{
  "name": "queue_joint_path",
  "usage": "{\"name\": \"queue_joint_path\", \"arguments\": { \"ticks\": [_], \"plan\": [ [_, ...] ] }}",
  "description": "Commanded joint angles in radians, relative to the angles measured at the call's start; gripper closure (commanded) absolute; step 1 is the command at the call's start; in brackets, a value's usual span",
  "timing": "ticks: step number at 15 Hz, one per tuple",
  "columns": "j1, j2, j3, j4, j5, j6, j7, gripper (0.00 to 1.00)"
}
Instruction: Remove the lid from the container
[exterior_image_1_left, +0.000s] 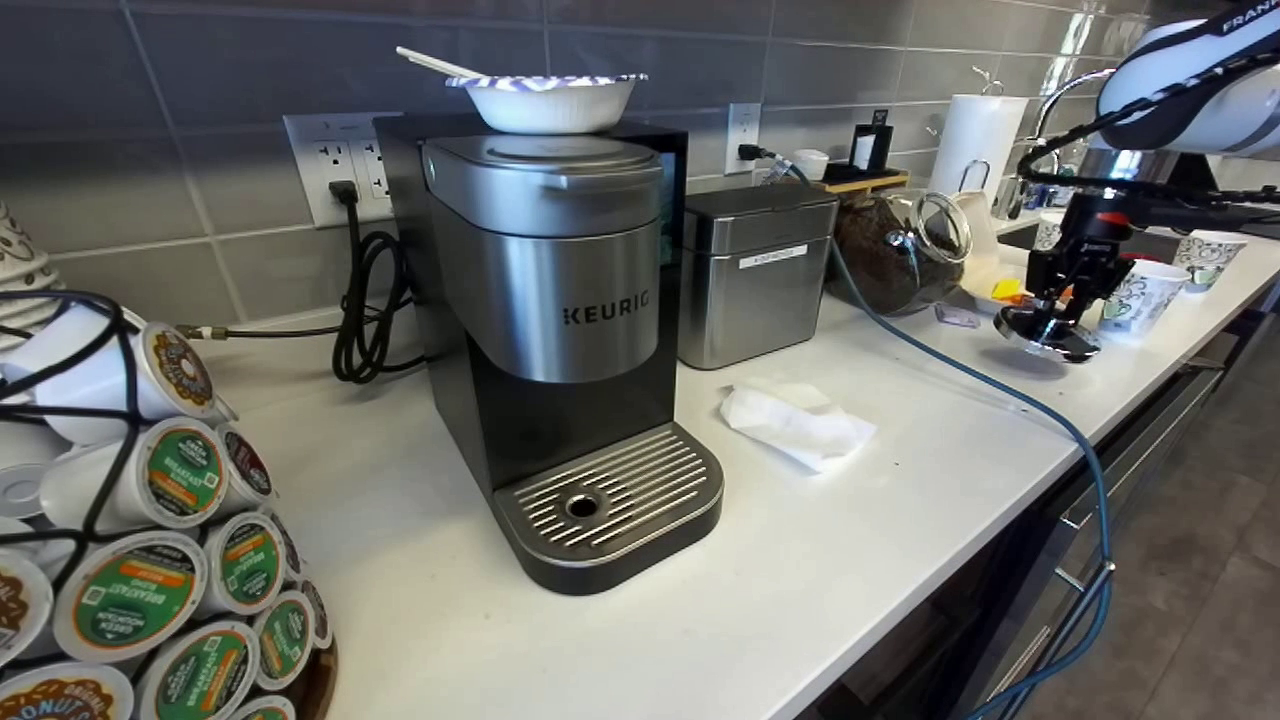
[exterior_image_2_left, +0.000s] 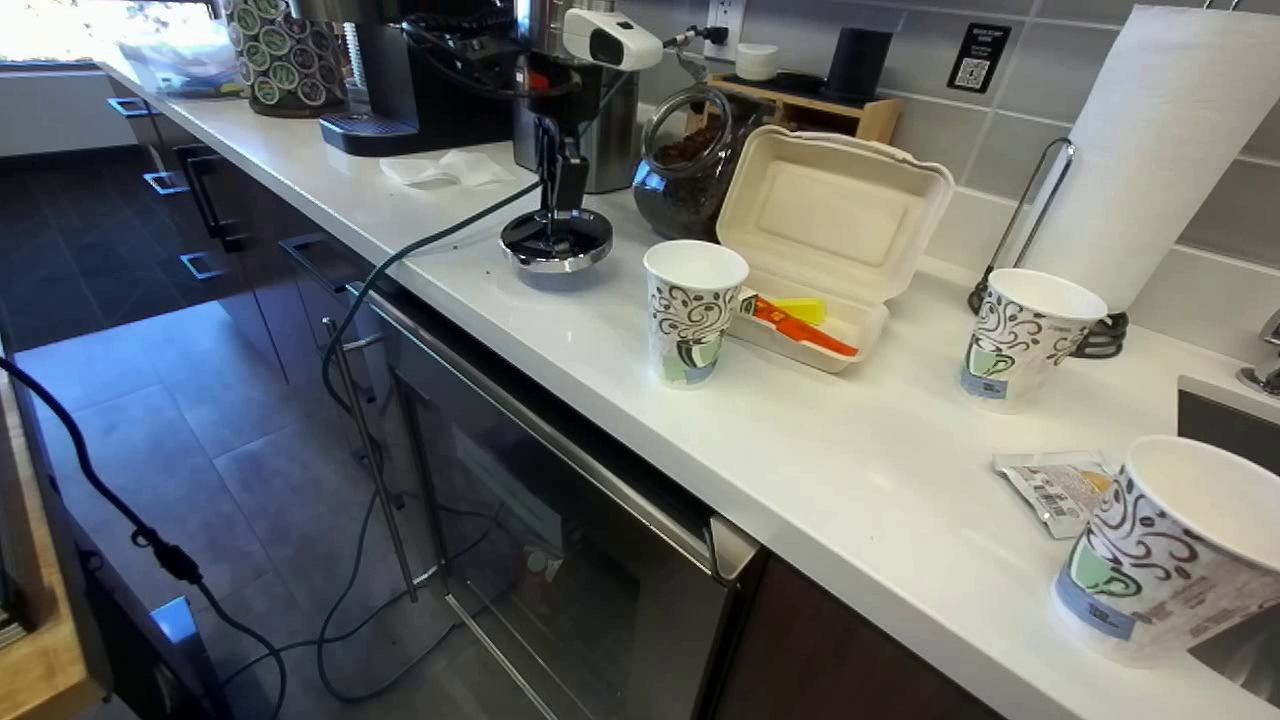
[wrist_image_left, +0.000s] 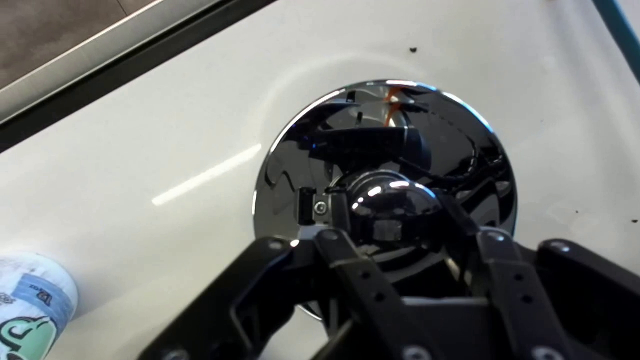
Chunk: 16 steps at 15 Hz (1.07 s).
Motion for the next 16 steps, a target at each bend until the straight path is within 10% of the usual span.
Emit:
{"name": "queue_joint_path", "arguments": {
  "ticks": [1,16],
  "plan": [
    [0.007,0.057,-0.008,0.066,-0.027,-0.061,0.045,0.79],
    [-0.003,0.194,-0.003,0.227,-0.022,-0.174,0.072,0.79]
  ]
}}
